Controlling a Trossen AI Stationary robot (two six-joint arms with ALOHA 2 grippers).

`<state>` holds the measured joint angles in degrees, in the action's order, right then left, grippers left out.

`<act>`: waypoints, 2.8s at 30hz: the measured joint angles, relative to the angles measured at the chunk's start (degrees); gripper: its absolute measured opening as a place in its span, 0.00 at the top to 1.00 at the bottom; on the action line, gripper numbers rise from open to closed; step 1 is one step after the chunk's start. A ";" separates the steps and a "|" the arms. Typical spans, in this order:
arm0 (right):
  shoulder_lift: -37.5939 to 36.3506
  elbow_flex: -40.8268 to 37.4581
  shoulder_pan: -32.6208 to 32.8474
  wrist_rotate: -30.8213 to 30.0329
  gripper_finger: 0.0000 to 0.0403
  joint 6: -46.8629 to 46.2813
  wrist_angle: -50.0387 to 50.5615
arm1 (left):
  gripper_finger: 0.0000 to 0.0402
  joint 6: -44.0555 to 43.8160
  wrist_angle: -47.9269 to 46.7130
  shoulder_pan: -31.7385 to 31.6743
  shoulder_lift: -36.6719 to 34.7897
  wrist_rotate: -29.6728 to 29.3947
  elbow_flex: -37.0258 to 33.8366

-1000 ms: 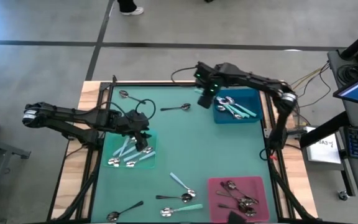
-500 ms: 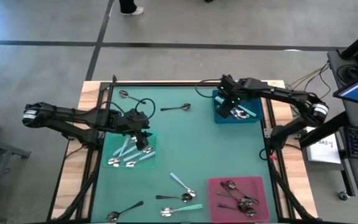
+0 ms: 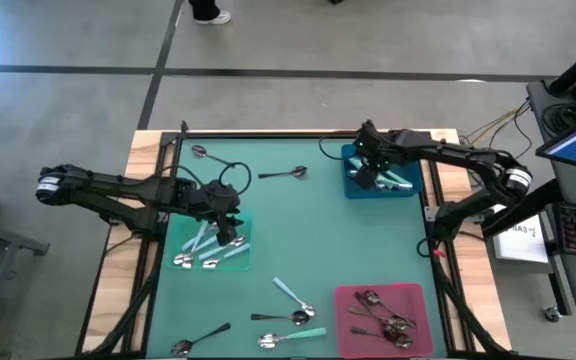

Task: Sort silverware by color (type)
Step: Put the black spoon into the red bin

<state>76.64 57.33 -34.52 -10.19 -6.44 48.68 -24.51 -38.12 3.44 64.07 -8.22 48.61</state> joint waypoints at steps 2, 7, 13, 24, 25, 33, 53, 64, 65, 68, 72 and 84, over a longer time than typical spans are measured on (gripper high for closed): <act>-0.49 1.15 0.70 0.08 0.51 -0.04 -0.26 | 0.62 -0.19 0.16 0.00 0.00 -0.11 -0.01; 0.23 2.59 4.59 5.80 0.52 1.93 -5.93 | 0.62 -1.75 2.12 0.06 0.00 -0.19 -0.02; 4.76 2.49 10.52 10.25 0.52 7.91 -20.55 | 0.62 -1.94 2.15 0.11 0.00 -0.19 -0.03; 23.29 15.53 11.75 10.25 0.52 15.36 -26.17 | 0.62 -1.63 1.97 0.13 0.00 0.19 -0.03; 25.10 17.75 11.73 10.27 0.52 16.16 -25.02 | 0.62 -1.57 1.84 0.15 0.00 0.19 -0.01; 36.45 30.87 11.53 10.73 0.52 20.28 -18.38 | 0.62 -1.51 -0.37 0.15 0.00 0.22 -0.01; 52.42 48.54 8.94 15.41 0.56 21.27 -10.35 | 0.62 2.02 -1.47 0.15 0.00 0.19 -0.01; 56.00 54.70 8.77 19.74 0.89 22.54 -2.42 | 0.62 1.91 -1.54 0.15 0.00 -0.25 -0.01; 56.00 54.70 8.70 20.22 0.93 22.56 -2.30 | 0.62 1.70 -1.54 0.15 0.00 -0.25 -0.02; 56.00 54.66 8.59 20.43 0.97 21.81 -1.78 | 0.62 1.51 -1.75 0.15 0.00 -0.25 -0.01; 55.70 54.57 8.24 20.99 0.97 21.08 -1.03 | 0.62 1.51 -1.97 0.15 0.00 -0.25 -0.24; 46.12 53.48 6.99 18.17 0.98 22.66 3.17 | 0.62 -0.84 18.97 0.21 -0.39 -8.13 -14.75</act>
<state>122.76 110.81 -27.53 7.98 16.22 51.85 -25.36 -19.15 3.66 63.68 -16.35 33.86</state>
